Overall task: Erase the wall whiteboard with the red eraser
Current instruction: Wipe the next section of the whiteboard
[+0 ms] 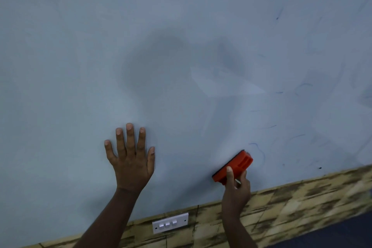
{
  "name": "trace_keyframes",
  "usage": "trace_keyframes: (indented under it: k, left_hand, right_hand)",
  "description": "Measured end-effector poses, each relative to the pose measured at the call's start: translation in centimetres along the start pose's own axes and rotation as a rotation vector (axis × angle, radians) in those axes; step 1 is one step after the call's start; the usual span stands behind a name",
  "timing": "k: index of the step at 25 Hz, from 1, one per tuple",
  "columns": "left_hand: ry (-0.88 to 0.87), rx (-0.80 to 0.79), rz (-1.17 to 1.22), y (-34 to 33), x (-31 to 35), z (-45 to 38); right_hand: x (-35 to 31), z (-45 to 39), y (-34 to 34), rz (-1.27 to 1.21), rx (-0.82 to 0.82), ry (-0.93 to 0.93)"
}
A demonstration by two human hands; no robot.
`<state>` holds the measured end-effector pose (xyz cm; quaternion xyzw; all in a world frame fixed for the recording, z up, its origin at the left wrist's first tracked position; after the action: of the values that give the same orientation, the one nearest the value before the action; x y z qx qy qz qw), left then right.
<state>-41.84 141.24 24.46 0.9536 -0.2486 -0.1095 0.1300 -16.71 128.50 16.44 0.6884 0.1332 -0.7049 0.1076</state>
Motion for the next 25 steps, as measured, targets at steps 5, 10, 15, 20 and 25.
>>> trace_keyframes:
  k: [5,10,15,20,25]
  left_hand:
    - [0.006,-0.003,0.008,-0.1,0.3,0.6]
    - [0.019,-0.014,0.02,-0.3,0.5,1.4]
    - [-0.009,-0.028,0.029,-0.6,0.5,2.6]
    - [-0.039,-0.045,0.023,-0.9,0.6,4.0]
    - [-0.052,-0.053,0.031,-1.4,1.0,5.5]
  right_hand:
    - [3.0,2.3,-0.6,-0.152,-0.082,-0.243]
    - [-1.3,3.0,-2.0,-0.164,-0.079,-0.083]
    - [-3.9,2.2,-1.6,-0.173,-0.09,0.022]
    - [0.7,3.7,-2.4,-0.173,-0.067,-0.167]
    - [8.0,8.8,-4.6,-0.198,-0.142,-0.614]
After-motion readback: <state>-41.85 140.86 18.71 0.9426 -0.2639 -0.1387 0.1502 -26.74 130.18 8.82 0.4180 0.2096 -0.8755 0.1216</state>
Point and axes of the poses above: each hand's wrist, its own z-axis away from the middle knuckle, its own y-axis out of the back of the hand, x = y × z, the point moved 2 cm from there along -z, towards the middle knuckle, and after that the axes turned 9 degrees about -y, right-handed, at the moved point
